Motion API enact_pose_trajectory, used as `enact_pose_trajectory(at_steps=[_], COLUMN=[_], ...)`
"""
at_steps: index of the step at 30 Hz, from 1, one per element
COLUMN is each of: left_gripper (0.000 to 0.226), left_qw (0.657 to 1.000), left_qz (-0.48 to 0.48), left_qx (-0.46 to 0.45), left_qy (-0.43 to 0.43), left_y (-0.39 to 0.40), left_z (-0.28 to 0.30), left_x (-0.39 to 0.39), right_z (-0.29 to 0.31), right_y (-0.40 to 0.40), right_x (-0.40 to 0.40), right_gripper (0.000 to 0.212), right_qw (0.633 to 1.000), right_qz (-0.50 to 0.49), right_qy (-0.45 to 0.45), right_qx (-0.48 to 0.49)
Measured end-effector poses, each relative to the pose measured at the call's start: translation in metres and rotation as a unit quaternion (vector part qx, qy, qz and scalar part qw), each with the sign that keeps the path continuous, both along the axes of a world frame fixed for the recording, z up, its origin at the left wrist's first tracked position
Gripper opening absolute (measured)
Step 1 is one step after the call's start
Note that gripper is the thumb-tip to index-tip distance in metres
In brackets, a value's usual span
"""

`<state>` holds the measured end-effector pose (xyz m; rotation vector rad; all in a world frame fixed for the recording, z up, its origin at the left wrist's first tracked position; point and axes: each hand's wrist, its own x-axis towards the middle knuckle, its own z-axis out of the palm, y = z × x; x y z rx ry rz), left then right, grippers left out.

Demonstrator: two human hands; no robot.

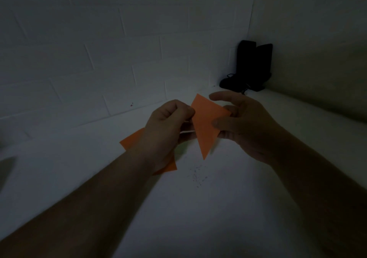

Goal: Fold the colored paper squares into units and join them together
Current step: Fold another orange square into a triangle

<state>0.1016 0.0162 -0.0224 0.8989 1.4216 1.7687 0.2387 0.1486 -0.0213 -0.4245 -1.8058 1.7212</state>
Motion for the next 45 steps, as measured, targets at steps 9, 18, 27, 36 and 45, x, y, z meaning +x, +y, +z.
enact_pose_trajectory(at_steps=[9,18,27,36,45], left_gripper=[0.005,0.005,0.017,0.017,0.011], left_qw=[0.993,0.988,0.973,0.966,0.977], left_qz=[0.036,0.064,0.100,0.099,0.045], left_qx=[0.020,0.064,0.113,0.116,0.122], left_qy=[0.111,0.128,0.175,0.210,0.172], left_y=[-0.001,0.002,-0.002,0.000,-0.002], left_z=[-0.006,-0.009,-0.004,-0.008,-0.004], left_x=[-0.001,-0.003,-0.003,-0.008,-0.001], right_z=[0.007,0.006,0.007,0.009,0.009], right_y=[0.005,-0.003,-0.007,-0.007,-0.008], right_x=[0.006,0.004,0.002,0.003,0.004], right_gripper=[0.041,0.022,0.032,0.038,0.025], right_qw=[0.999,0.963,0.984,0.996,0.995], right_qz=[-0.034,-0.128,-0.071,-0.022,-0.032], right_qy=[0.039,-0.007,0.002,0.026,0.041], right_qx=[-0.006,0.239,0.164,0.078,0.091])
